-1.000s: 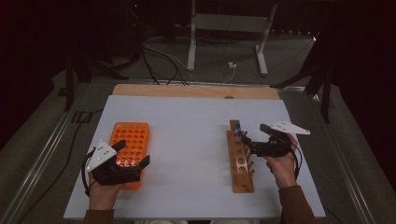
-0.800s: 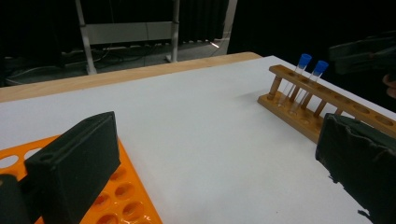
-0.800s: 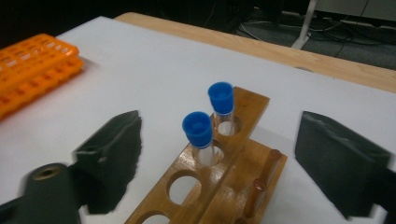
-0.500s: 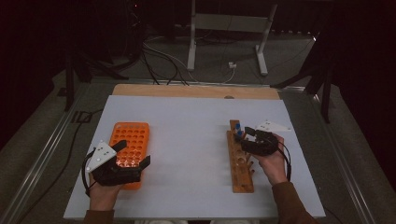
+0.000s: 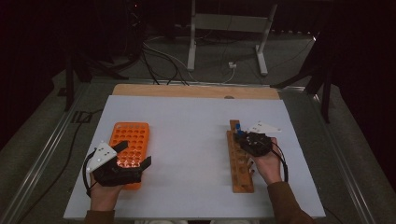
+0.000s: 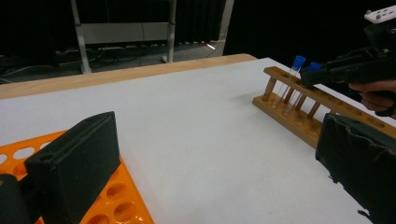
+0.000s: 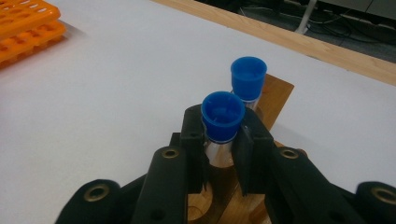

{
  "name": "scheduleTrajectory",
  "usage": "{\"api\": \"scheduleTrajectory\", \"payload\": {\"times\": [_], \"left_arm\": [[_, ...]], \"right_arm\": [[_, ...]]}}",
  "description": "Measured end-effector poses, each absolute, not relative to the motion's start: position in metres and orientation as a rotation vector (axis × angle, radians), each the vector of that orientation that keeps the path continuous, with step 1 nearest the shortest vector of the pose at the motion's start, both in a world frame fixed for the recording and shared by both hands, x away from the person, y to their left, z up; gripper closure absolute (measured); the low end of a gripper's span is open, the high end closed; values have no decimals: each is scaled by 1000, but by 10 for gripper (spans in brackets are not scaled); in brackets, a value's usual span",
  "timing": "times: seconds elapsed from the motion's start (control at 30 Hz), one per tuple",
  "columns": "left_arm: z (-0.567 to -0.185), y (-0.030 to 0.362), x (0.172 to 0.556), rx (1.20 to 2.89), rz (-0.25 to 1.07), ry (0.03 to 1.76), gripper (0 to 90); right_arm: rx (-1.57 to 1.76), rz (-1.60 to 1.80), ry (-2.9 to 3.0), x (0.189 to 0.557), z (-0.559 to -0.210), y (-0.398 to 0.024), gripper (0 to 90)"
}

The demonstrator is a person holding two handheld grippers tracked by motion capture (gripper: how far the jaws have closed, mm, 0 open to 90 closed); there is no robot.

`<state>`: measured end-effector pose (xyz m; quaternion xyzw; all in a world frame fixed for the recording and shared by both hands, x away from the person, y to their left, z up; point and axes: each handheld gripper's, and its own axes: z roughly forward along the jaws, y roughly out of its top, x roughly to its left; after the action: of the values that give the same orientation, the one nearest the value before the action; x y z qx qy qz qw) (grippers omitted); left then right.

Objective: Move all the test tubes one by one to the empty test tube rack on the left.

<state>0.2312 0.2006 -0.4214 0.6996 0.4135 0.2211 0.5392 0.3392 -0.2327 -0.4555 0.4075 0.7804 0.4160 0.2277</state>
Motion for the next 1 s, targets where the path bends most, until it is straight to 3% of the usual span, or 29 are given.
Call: {"api": "scheduleTrajectory", "payload": {"times": [1.0], "left_arm": [[-423,200,231,1654,521,994,8]], "right_arm": [[1163,1192,2107,333,-434,-242,767]]}}
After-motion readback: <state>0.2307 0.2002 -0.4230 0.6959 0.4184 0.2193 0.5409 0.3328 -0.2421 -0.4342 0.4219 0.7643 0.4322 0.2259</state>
